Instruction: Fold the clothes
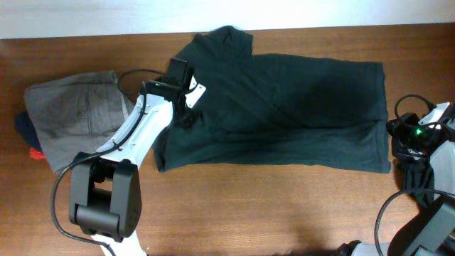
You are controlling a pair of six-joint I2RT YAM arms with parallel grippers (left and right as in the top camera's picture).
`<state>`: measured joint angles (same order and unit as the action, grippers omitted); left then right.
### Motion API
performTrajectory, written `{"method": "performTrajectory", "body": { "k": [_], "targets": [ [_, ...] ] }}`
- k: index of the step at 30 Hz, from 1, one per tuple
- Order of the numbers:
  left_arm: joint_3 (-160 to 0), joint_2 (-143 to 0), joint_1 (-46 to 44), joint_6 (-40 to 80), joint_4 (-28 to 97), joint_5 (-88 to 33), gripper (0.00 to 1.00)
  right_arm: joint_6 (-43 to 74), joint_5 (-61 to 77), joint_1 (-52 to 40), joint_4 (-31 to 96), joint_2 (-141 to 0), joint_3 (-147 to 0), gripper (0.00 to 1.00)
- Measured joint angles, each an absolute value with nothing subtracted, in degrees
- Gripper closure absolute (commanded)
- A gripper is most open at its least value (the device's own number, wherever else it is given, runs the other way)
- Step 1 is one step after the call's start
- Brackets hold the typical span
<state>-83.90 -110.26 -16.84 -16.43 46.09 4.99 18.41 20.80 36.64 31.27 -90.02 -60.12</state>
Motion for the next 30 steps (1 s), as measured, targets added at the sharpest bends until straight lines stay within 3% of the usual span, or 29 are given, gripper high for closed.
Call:
{"method": "performTrajectory", "body": {
  "k": [9,10,11,13,14,17,22,30],
  "targets": [
    [-83.9,-112.8,-16.8,-22.2,38.8,7.1,0.94,18.4,20.8,36.6,31.3,-90.0,-60.1,0.53],
    [-83.9,-113.1,-16.8,-22.4,38.5,7.4,0.89,18.4,20.8,36.6,31.4,-90.0,-60.1,0.53],
    [-83.9,-113.3,-16.8,-22.9,38.3,7.6,0.77,18.4,20.8,36.6,31.5,-90.0,-60.1,0.53],
    [-83.9,-113.4,-16.7,-23.1,38.3,8.0,0.69,18.4,20.8,36.6,31.9,-90.0,-60.1,0.53],
    [-83.9,-113.4,-16.6,-23.1,38.4,8.1,0.57,18.4,20.8,36.6,32.6,-90.0,-60.1,0.52],
    [-83.9,-113.4,-16.4,-23.4,40.4,8.5,0.54,18.3,20.8,36.6,34.8,-90.0,-60.1,0.51],
    [-83.9,-113.4,-16.4,-23.4,42.3,8.6,0.54,18.3,20.1,36.6,34.7,-90.8,-60.1,0.56],
    [-83.9,-113.4,-16.4,-21.2,42.6,8.6,0.7,17.5,19.7,36.4,28.0,-100.4,-60.2,0.55]
  ]
}}
